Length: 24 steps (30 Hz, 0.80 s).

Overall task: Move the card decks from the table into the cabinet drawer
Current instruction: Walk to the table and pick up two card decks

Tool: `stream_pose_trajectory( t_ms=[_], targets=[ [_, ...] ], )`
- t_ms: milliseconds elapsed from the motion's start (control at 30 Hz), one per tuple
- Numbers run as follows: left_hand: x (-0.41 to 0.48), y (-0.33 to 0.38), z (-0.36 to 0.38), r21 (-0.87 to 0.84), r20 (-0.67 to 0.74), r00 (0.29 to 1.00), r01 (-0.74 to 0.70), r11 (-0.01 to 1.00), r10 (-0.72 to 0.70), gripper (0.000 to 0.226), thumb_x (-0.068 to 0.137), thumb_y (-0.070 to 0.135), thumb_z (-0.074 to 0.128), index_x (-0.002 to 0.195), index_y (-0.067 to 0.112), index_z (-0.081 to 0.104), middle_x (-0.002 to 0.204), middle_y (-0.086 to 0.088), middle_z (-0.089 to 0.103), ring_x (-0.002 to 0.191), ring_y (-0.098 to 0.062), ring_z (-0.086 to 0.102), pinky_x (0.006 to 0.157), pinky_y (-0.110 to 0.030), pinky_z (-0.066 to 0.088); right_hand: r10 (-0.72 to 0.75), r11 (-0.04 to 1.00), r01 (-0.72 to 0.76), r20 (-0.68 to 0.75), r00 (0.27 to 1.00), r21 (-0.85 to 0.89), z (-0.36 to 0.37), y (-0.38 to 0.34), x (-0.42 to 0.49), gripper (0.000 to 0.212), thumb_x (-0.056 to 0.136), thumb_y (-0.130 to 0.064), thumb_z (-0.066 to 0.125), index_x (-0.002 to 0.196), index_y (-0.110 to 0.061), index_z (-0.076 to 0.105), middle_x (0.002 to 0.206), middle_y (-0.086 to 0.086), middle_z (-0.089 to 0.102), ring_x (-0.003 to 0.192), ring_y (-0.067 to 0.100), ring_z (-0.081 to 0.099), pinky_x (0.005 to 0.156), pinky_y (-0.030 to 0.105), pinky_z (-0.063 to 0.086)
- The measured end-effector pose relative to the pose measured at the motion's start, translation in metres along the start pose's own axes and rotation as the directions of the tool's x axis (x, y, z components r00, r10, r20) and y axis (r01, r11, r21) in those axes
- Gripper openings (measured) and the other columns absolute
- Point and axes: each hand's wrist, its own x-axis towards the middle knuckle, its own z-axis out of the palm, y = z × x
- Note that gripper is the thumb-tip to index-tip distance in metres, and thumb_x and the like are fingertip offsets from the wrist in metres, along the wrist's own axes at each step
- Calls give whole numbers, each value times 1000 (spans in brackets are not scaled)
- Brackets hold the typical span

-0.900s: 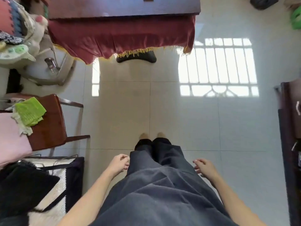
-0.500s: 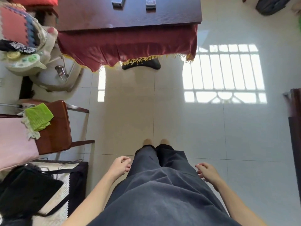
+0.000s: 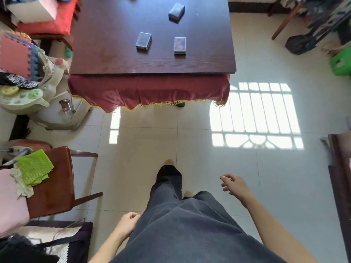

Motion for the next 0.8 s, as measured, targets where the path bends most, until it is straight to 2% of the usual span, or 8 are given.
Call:
stream_pose_trajectory(
  t_ms=[100, 167, 267, 367, 433, 600, 700, 800],
  targets=[
    [26, 48, -31, 68, 7, 998, -68, 995, 68, 15, 100, 16, 48, 105, 13, 62, 102, -3, 63, 92, -17, 58, 76, -25, 43, 40, 999, -40, -43, 998, 1, -6, -18, 9, 19, 99, -31, 58, 103, -17, 71, 91, 9, 74, 76, 20, 68, 67, 28, 49],
    [45, 88, -54, 103, 20, 995, -101, 990, 100, 16, 97, 15, 49, 99, 10, 64, 91, -4, 65, 79, -18, 58, 68, -24, 43, 85, 996, -84, -64, 994, 16, -9, -24, 15, 19, 98, -30, 60, 103, -16, 72, 90, 10, 74, 75, 20, 68, 66, 29, 49],
    [67, 155, -86, 46, 27, 989, -144, 988, 143, 20, 96, 15, 49, 102, 5, 64, 77, -6, 61, 61, -17, 52, 54, -22, 42, 170, 984, -166, -72, 983, 59, -13, -27, 24, 19, 97, -26, 62, 103, -12, 74, 89, 12, 75, 74, 23, 68, 68, 32, 52],
    [84, 227, -113, -34, 13, 972, -236, 971, 236, 20, 98, 19, 50, 108, 6, 61, 79, -6, 62, 60, -14, 53, 51, -20, 42, 222, 974, -218, -54, 974, 67, -18, -30, 38, 19, 97, -22, 64, 102, -9, 76, 94, 11, 77, 87, 25, 71, 85, 38, 55],
    [91, 270, -127, -83, -7, 960, -280, 956, 280, 19, 99, 20, 51, 109, 9, 61, 81, -6, 64, 61, -13, 55, 52, -19, 44, 255, 965, -252, -40, 966, 76, -23, -37, 52, 19, 96, -20, 65, 103, -6, 76, 99, 11, 76, 92, 24, 70, 90, 38, 54],
    [98, 336, -149, -114, -46, 969, -247, 962, 243, 17, 100, 23, 48, 108, 15, 61, 89, -6, 67, 67, -13, 58, 58, -20, 47, 262, 964, -260, -34, 964, 45, -50, -91, 108, 19, 97, -16, 61, 99, -5, 76, 100, 13, 75, 90, 26, 68, 79, 35, 52],
    [98, 350, -158, -138, -47, 986, -167, 976, 162, 19, 100, 21, 47, 109, 11, 61, 87, -8, 65, 66, -15, 56, 60, -24, 45, 242, 970, -242, -19, 970, 23, -71, -148, 144, 20, 97, -19, 61, 101, -5, 74, 91, 15, 75, 76, 24, 66, 68, 33, 51],
    [101, 356, -168, -178, -51, 991, -129, 976, 122, 20, 101, 15, 48, 111, 4, 60, 84, -11, 61, 63, -17, 52, 59, -25, 43, 153, 988, -153, 6, 988, 20, -87, -214, 175, 18, 98, -20, 60, 103, -7, 71, 83, 13, 71, 66, 21, 61, 60, 29, 47]
  ],
)
